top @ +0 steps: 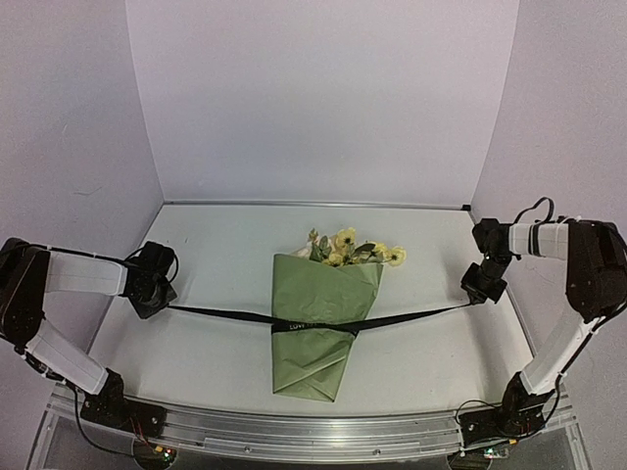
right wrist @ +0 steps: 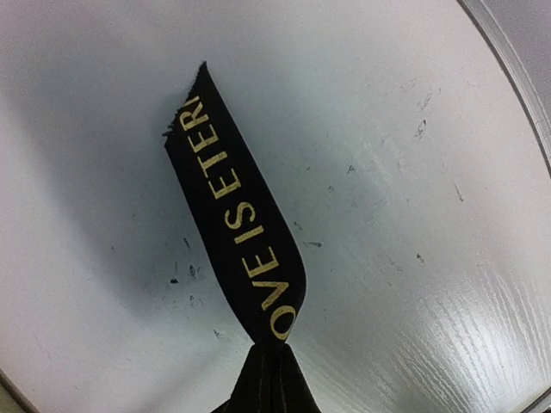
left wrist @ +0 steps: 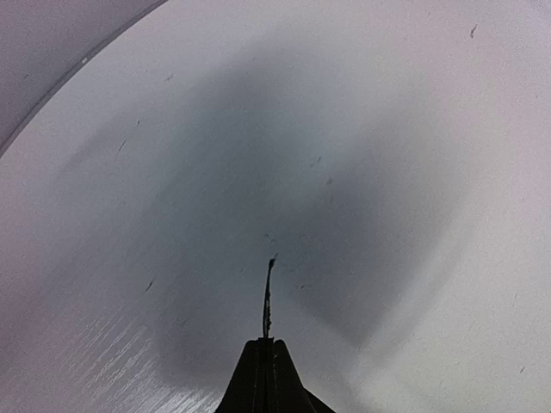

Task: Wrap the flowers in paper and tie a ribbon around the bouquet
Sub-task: Tie the ribbon around the folded bouquet.

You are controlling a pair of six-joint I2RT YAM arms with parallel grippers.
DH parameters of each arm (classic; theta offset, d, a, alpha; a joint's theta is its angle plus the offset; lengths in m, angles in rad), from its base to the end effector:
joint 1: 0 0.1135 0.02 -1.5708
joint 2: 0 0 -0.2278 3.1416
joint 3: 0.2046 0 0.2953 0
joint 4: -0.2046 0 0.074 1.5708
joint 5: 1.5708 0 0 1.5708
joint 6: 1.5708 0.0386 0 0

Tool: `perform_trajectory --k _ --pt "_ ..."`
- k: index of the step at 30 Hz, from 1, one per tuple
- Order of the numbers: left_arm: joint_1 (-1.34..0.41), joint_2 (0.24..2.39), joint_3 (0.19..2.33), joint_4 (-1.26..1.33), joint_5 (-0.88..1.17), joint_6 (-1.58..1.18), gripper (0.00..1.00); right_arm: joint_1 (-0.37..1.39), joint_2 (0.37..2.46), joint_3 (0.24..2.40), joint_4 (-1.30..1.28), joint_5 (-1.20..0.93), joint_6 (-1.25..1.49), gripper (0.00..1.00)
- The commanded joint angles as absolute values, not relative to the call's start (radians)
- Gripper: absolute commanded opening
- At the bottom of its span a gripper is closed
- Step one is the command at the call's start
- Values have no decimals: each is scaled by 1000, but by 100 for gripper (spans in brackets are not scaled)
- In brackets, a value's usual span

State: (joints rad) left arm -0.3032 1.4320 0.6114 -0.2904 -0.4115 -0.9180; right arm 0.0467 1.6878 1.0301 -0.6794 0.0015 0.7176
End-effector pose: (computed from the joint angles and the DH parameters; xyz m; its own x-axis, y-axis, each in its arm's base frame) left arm 0.2700 -0.0683 0.0705 -0.6023 -0.5744 -0.5543 -0.6161 0.7761 -0.1348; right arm 0.3378 0.0157 0.1009 -0.7626 0.6227 -0.1754 0.6041 0.7824 0.1512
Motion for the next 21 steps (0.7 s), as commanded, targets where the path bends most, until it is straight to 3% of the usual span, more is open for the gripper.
perform_trajectory --k 1,9,13,18,20,21 --pt "-279 1453 671 -245 -394 -860 0 10 1718 1088 -723 -9 697 0" --pt "-278 1514 701 -219 -306 -873 0 13 1745 1104 -730 -138 705 2" --pt "-278 1498 706 -234 -298 -910 8 14 1730 1087 -727 -166 709 24" --pt "-278 1423 719 -278 -313 -923 68 16 1675 1074 -741 -195 732 46" --pt "-278 1386 725 -298 -295 -926 82 24 1642 1062 -756 -198 748 51" --pt "-278 1360 723 -300 -272 -930 83 33 1622 1050 -763 -190 756 52"
